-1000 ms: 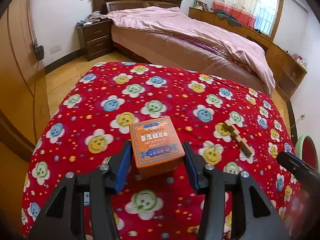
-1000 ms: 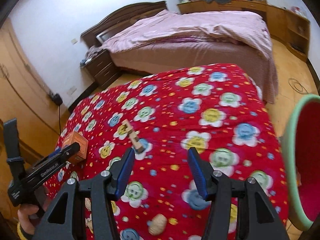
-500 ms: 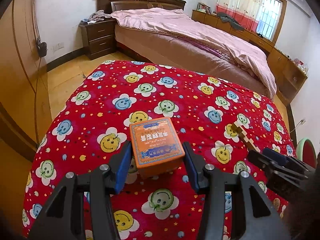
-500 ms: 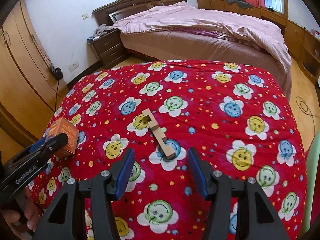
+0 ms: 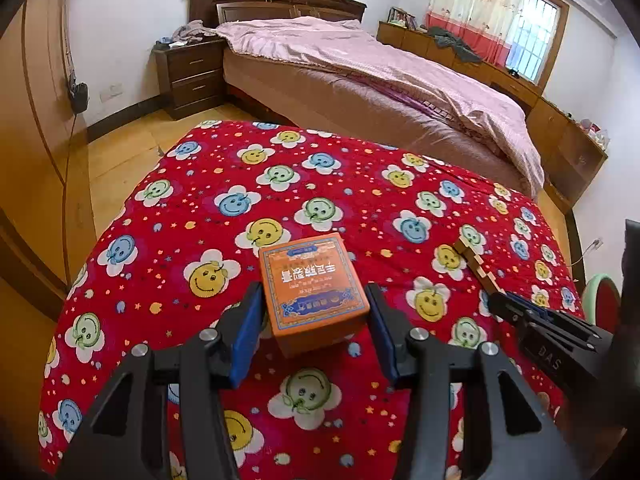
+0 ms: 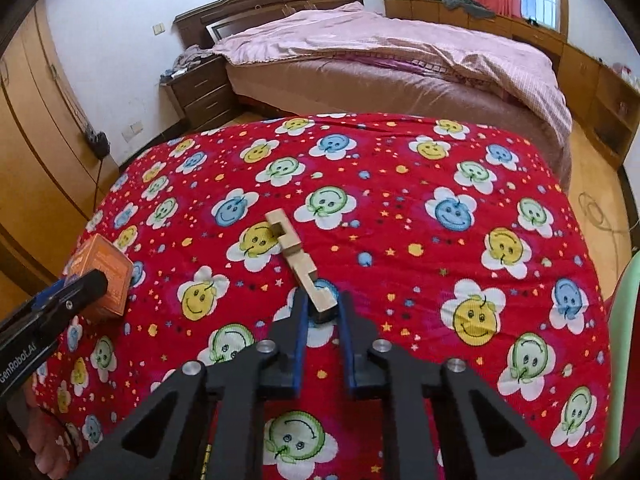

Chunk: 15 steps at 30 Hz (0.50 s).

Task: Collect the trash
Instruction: 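Grasp the orange printed box with the left tool while the right tool grasps the wooden stick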

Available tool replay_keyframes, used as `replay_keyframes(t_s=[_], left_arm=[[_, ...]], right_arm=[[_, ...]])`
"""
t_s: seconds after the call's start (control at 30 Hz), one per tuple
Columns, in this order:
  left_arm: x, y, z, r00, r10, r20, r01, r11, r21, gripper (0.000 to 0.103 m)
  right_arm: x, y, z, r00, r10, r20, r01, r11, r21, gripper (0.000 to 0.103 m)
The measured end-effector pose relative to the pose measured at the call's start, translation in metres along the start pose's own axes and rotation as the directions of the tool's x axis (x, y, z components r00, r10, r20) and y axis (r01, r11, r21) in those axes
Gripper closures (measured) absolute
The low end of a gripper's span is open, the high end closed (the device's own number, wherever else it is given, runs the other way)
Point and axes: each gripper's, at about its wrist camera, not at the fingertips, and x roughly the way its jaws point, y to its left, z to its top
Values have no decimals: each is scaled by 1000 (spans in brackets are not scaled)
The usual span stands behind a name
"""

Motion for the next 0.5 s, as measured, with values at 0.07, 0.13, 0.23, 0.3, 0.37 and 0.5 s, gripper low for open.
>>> replay_keyframes(t_s=[0.07, 0.13, 0.23, 0.3, 0.37, 0.5], left_arm=[[-4, -2, -1, 1000, -5, 5, 5, 1000, 6, 52], [-7, -3, -2, 1000, -8, 7, 8, 1000, 9, 52], [-12, -4, -4, 1000, -15, 9, 15, 1000, 10, 52], [-16, -6, -5, 1000, -21, 11, 21, 1000, 11, 52], [-20, -9, -6, 1000, -28, 15, 27, 1000, 15, 52], [-30, -16, -9, 999, -45, 24, 44, 999, 27, 52]], right_arm=[[-2, -2, -1, 1000, 6, -1, -6, 1000, 11, 88], [-5, -3, -3, 1000, 15, -1, -15, 1000, 22, 89], [-13, -7, -8, 999, 35, 1, -35, 998, 47, 89], [-22, -10, -11, 999, 48, 13, -49, 997, 64, 90], [-33, -14, -15, 998, 57, 30, -59, 995, 78, 90], [-56, -20, -23, 995, 73, 68, -80, 991, 110, 90]])
